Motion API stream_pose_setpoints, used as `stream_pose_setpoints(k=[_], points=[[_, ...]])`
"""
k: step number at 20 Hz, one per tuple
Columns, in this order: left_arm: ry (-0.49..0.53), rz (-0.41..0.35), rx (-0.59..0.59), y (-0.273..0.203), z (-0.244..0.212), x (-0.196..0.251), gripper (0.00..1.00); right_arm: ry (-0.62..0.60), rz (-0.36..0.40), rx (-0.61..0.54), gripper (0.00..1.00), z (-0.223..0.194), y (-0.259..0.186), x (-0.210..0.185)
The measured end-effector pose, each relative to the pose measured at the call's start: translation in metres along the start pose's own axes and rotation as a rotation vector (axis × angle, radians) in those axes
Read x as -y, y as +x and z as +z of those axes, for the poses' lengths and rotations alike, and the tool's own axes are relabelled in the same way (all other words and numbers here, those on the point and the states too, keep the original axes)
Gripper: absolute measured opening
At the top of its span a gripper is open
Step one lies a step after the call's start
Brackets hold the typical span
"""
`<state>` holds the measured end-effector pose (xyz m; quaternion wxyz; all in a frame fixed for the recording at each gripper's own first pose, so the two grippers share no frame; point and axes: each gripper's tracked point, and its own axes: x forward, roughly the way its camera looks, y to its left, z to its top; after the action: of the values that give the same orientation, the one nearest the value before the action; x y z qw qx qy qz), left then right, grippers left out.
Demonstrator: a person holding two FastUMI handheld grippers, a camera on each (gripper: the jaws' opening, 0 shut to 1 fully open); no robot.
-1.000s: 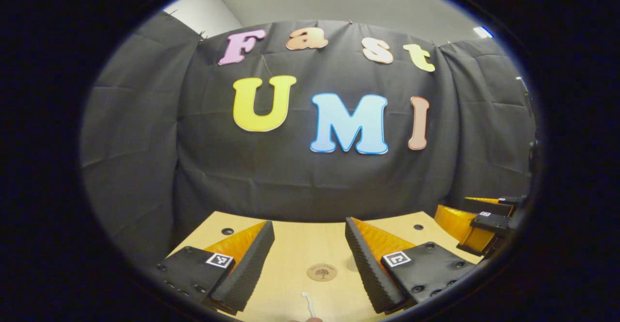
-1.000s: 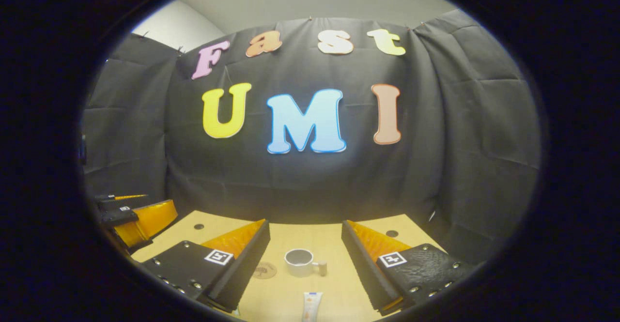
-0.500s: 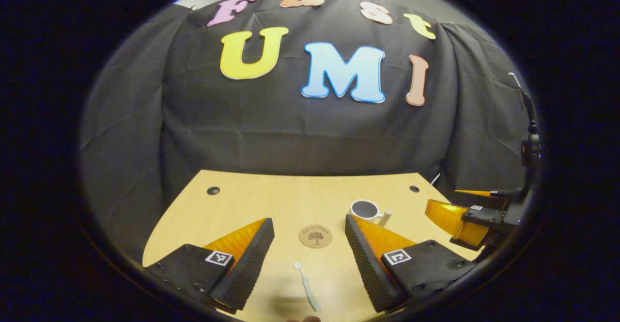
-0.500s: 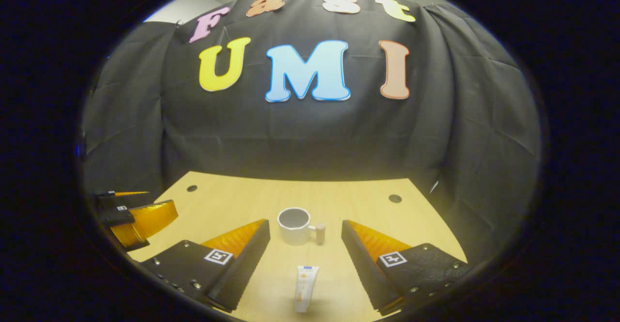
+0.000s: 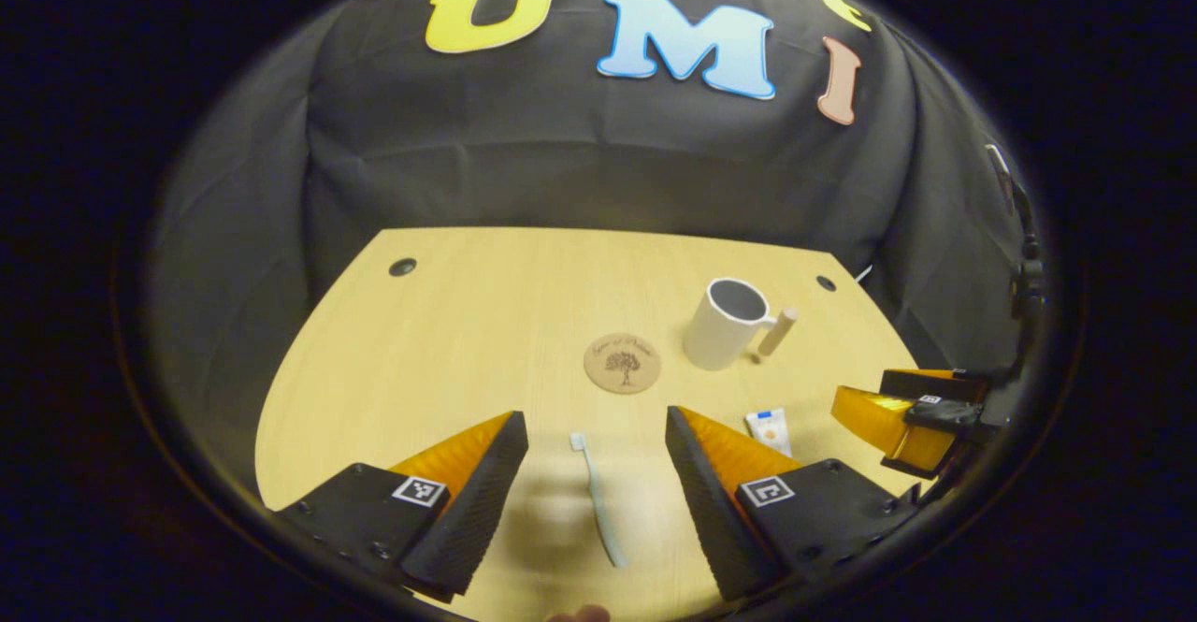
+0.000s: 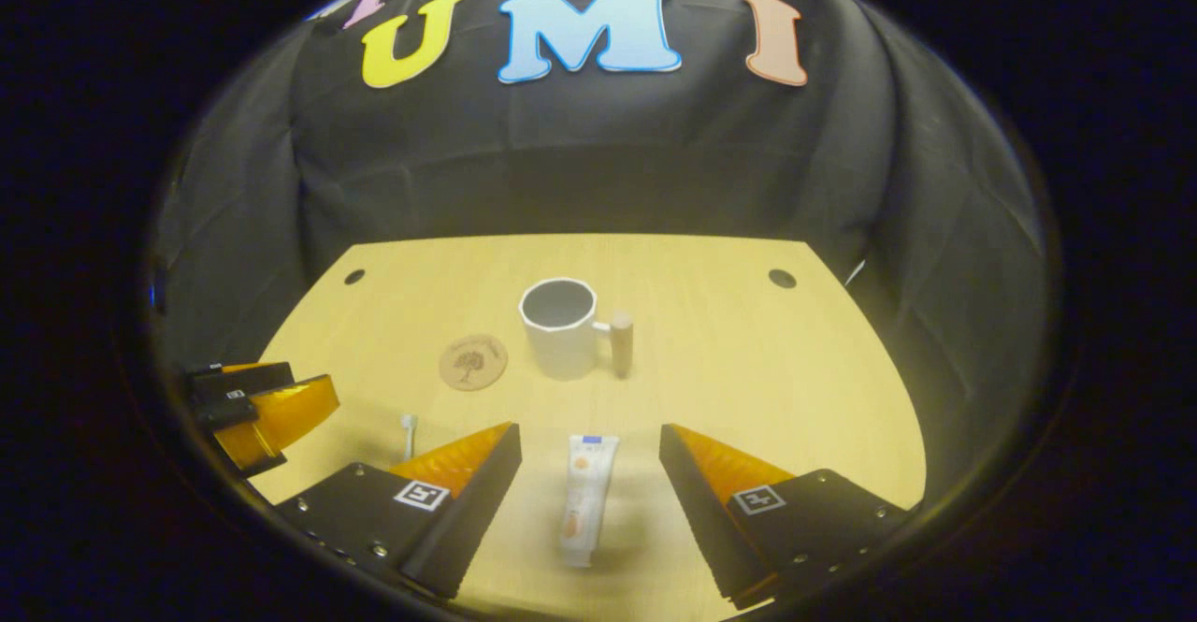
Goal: Put the toothbrush and toothpaste on the desktop into the cup, then pick up the cup and place it on the coaster on the desktop.
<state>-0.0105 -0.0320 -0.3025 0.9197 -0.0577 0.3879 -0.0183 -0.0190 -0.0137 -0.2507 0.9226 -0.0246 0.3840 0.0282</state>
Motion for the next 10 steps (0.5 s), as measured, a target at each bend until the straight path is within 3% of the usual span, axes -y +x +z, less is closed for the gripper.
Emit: stream_pose_setpoints(k=[1,2,4,5,6,10], points=[[-0.015,0.007,-0.030,0.007,-0.009,-0.003,1.00,0.001,0.001,-0.031,0.94,-0.009,0.006,0.000],[-0.033,0.010,-0.058,0.013,-0.018,-0.005,0.94,0.003,0.001,-0.064,0.94,-0.019,0.011,0.001],[-0.065,0.025,-0.128,0.024,-0.040,-0.011,0.99,0.007,-0.002,-0.132,0.94,-0.036,0.022,0.000],[-0.078,0.032,-0.165,0.031,-0.051,-0.014,0.94,0.007,0.000,-0.165,0.94,-0.042,0.023,0.000],[-0.088,0.037,-0.200,0.036,-0.062,-0.016,0.99,0.008,0.001,-0.198,0.94,-0.052,0.026,-0.001],[-0.102,0.049,-0.309,0.052,-0.099,-0.020,0.99,0.025,0.009,-0.312,0.94,-0.080,0.042,-0.004]])
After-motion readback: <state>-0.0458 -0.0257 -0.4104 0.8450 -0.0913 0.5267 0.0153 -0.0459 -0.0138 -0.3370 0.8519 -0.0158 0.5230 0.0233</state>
